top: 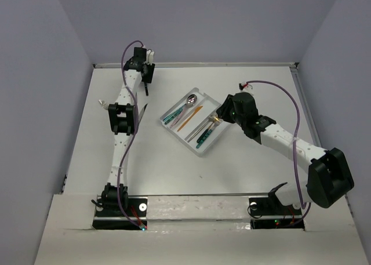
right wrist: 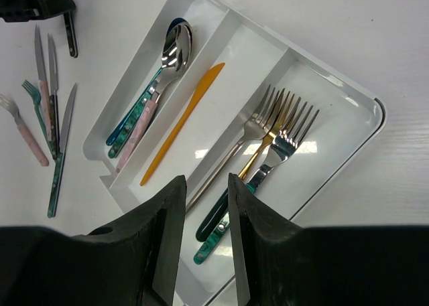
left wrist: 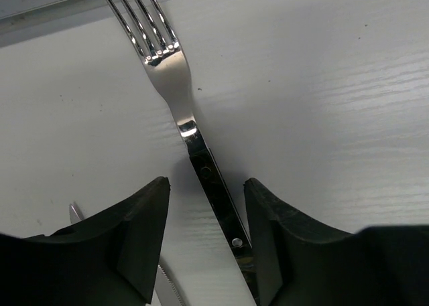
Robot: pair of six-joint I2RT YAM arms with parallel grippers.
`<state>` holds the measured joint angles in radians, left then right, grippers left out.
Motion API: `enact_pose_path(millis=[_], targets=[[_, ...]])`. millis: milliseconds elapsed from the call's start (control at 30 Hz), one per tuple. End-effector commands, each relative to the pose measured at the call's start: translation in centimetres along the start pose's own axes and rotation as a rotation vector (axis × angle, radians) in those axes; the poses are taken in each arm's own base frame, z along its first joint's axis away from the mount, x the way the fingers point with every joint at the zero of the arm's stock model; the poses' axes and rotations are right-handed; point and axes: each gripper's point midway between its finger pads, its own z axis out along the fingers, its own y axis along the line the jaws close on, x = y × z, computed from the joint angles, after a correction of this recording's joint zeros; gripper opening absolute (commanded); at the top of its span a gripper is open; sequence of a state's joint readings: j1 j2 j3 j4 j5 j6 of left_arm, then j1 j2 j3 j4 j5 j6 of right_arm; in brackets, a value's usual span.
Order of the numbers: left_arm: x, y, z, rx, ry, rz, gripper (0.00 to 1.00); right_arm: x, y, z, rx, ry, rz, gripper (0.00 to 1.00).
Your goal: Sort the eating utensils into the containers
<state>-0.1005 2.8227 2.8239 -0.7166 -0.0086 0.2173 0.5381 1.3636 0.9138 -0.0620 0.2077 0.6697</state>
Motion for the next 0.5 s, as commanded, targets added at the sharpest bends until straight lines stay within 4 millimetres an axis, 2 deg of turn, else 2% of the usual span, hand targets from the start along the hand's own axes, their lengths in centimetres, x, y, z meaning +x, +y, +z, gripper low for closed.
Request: enact_pose_path(millis=[0, 167, 267, 300, 367, 400, 467], targets=[[0.8, -0.3, -0.5, 0.005, 0.042, -0.01, 0.56, -1.5, 0.5, -0.7, -0.001, -0.054, -0.023, 0.38], [2.0, -1.4, -0.4, 0.058, 0.081, -0.023, 0.54, -2.1, 0.3, -0.9, 0.009, -0.077, -0.028, 0.38], [2.8, -1.9, -0.2, 0.078, 0.104, -0.017, 0.48, -2.1, 0.3, -0.9, 0.013, -0.079, -0.031, 0.38], [2.9, -1.9, -0.2, 0.084, 0.108, -0.017, 0.37, -2.1, 0.3, -1.0, 0.01, -0.078, -0.031, 0.38], [3.0, -2.2, -0.1, 0.091, 0.11, -0.016, 0.26, -2.1, 0.3, -1.0, 0.008, -0.078, -0.03, 0.38], [3.2, -2.4, 0.0, 0.104, 0.113, -0.017, 0.16, -2.0, 0.2, -1.1, 0.01, -0.078, -0.028, 0.38], [2.8, -2.6, -0.2, 0.118, 0.102, -0.021, 0.05, -2.0, -0.2, -1.2, 0.022, -0.085, -0.027, 0.38]])
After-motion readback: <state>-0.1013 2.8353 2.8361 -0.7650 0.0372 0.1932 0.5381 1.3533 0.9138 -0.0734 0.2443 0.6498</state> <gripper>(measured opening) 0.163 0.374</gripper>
